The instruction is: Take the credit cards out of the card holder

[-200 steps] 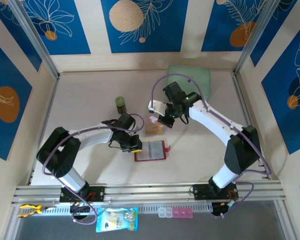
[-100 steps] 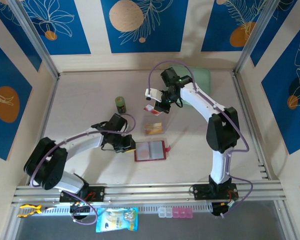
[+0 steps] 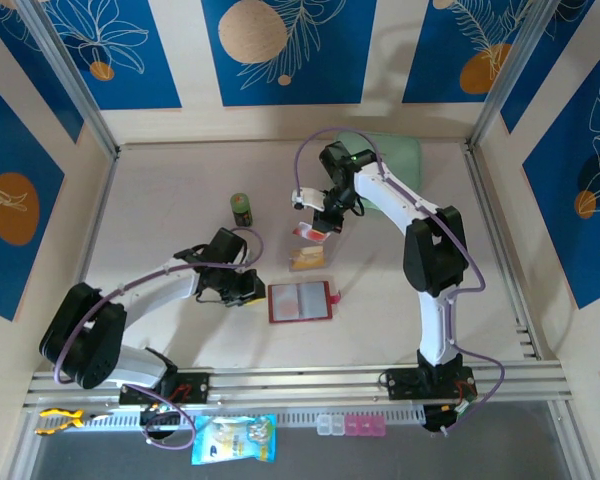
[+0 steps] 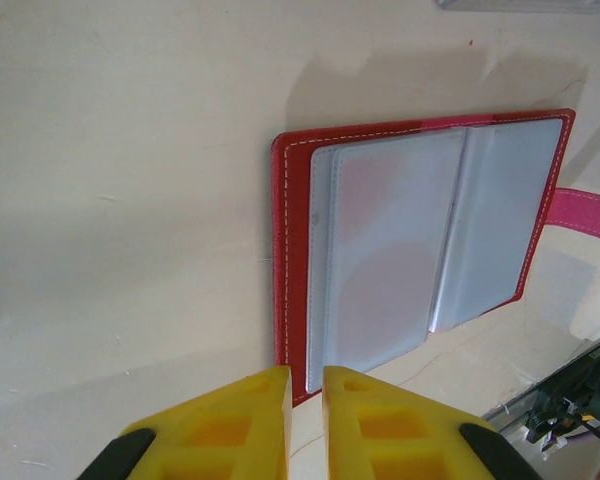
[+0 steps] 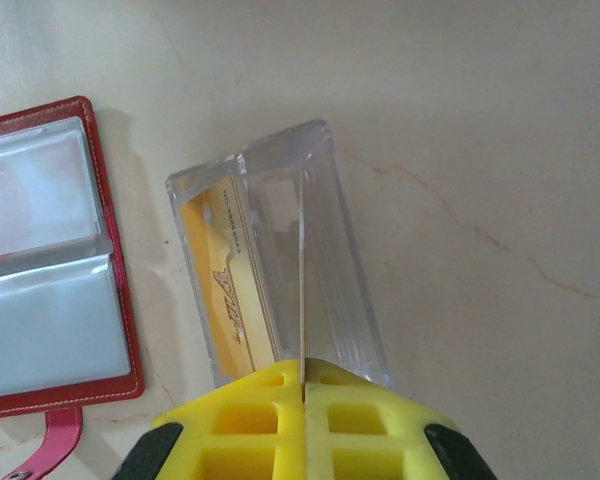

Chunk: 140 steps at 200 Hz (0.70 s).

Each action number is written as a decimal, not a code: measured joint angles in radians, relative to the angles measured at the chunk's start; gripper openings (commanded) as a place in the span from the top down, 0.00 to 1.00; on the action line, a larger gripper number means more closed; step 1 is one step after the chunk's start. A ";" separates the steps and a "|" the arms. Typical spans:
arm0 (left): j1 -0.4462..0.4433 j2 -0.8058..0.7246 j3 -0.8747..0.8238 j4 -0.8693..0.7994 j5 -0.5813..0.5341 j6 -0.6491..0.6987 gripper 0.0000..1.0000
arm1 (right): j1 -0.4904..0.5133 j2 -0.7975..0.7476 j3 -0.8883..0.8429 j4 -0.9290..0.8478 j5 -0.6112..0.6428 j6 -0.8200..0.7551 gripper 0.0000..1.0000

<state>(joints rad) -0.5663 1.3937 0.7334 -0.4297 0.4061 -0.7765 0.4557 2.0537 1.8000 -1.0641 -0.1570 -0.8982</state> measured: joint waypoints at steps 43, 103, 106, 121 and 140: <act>0.006 -0.005 -0.003 -0.006 0.000 0.000 0.84 | 0.002 0.031 0.017 -0.051 -0.001 -0.006 1.00; 0.013 -0.011 -0.003 -0.014 0.000 0.000 0.84 | 0.016 0.090 0.058 -0.074 -0.005 -0.012 0.86; 0.013 -0.011 -0.003 -0.015 0.000 0.001 0.84 | 0.017 0.092 0.059 -0.074 -0.004 -0.010 0.85; 0.015 -0.011 -0.003 -0.021 0.000 0.000 0.84 | 0.019 0.103 0.059 -0.074 0.000 -0.010 0.82; 0.015 -0.011 -0.003 -0.025 0.000 0.001 0.84 | 0.019 0.105 0.059 -0.064 0.010 -0.006 0.81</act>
<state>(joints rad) -0.5514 1.3827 0.7307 -0.4549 0.4065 -0.7757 0.4747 2.1582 1.8587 -1.1282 -0.1467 -0.9047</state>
